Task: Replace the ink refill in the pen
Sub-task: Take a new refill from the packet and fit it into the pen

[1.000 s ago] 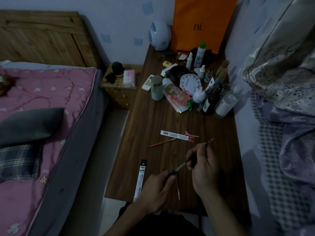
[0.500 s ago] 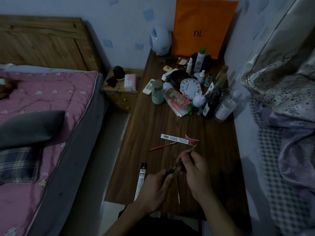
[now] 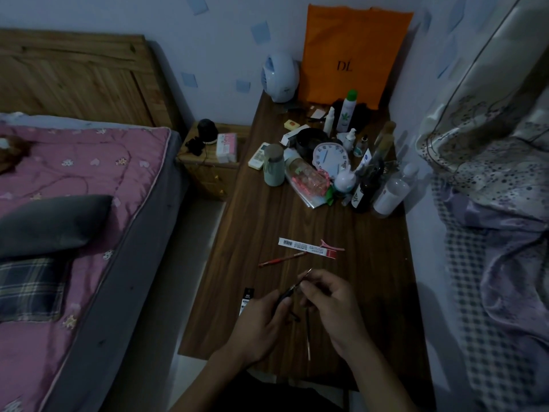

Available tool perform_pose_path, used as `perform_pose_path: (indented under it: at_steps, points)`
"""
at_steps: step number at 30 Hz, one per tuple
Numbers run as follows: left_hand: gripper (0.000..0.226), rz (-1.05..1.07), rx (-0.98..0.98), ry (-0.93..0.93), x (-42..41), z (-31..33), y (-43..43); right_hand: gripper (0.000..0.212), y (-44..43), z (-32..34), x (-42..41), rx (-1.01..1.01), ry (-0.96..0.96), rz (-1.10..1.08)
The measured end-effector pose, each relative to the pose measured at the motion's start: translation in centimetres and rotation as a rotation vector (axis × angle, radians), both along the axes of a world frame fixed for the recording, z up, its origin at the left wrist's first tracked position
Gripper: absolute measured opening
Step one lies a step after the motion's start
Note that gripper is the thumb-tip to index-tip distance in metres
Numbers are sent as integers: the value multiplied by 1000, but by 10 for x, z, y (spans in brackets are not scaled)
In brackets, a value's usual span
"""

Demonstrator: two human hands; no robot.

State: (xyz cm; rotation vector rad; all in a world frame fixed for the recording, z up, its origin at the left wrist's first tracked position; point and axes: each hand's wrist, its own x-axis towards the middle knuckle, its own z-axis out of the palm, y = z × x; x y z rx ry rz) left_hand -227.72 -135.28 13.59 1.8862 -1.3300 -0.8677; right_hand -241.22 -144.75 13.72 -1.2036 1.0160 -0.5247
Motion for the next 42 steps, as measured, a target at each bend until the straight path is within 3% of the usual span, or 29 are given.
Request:
perform_pose_path:
  at_steps: [3,20,25,30,33,37,42]
  points:
    - [27,-16,10,-10,0,-1,-1,11,2,1,0,45,-43,-22]
    - [29,13,-54,50,3,-12,8,17,7,-11,0,146,-69,-79]
    - [27,109,-36,56,12,-39,17,11,6,-46,0,201,182,-74]
    - [25,250,115,99,20,-71,24,6,12,-99,0,72,457,143]
    - [31,272,192,183,24,-82,26,22,14,-127,1,-8,658,231]
    - [39,282,228,247,27,-92,27,25,19,-148,7,-90,748,270]
    - [49,304,321,115,30,-109,29,24,23,-161,17,-222,815,319]
